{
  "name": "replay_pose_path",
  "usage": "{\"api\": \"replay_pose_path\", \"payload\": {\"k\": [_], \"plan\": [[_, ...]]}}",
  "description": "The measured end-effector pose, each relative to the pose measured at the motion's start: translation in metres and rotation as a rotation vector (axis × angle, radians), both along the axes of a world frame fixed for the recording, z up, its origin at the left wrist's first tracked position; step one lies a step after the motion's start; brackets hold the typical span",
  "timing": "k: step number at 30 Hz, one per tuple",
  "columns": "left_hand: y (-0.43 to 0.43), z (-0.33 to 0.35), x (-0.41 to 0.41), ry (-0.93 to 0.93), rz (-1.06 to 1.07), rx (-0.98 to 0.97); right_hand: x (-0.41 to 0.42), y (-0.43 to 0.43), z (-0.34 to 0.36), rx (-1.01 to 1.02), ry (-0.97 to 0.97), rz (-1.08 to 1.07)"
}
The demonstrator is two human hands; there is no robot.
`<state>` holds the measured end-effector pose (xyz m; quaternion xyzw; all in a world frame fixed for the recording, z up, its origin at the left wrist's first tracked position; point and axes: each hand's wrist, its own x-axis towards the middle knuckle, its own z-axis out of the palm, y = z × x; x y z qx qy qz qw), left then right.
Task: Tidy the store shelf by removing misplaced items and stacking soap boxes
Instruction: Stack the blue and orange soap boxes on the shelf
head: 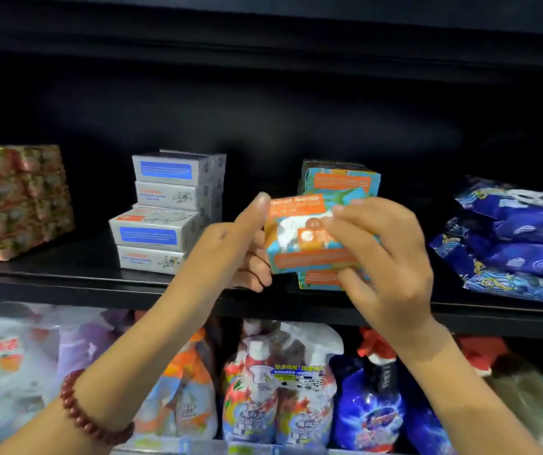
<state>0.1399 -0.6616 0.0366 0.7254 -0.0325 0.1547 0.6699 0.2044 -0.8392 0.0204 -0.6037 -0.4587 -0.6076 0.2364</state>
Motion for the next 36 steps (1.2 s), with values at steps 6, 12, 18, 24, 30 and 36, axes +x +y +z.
{"api": "replay_pose_path", "payload": {"k": [6, 12, 18, 24, 30, 36], "plan": [[0.003, -0.019, -0.006, -0.097, -0.007, -0.060, -0.005, 0.004, -0.020, -0.154, 0.133, 0.015], [0.018, -0.030, -0.013, -0.248, 0.008, 0.091, -0.026, 0.000, -0.012, -0.036, 0.805, 0.247], [0.030, -0.035, -0.008, -0.335, -0.145, 0.076, -0.033, 0.008, -0.002, -0.109, 0.820, 0.178], [0.035, -0.029, -0.008, -0.192, -0.171, 0.052, -0.033, 0.017, -0.016, -0.095, 0.457, 0.148], [0.037, -0.030, -0.009, -0.262, -0.209, 0.130, -0.033, 0.015, -0.022, -0.164, 0.590, 0.110], [0.045, -0.029, -0.012, -0.448, -0.174, 0.254, -0.040, 0.006, -0.012, -0.148, 1.162, 0.283]]}}
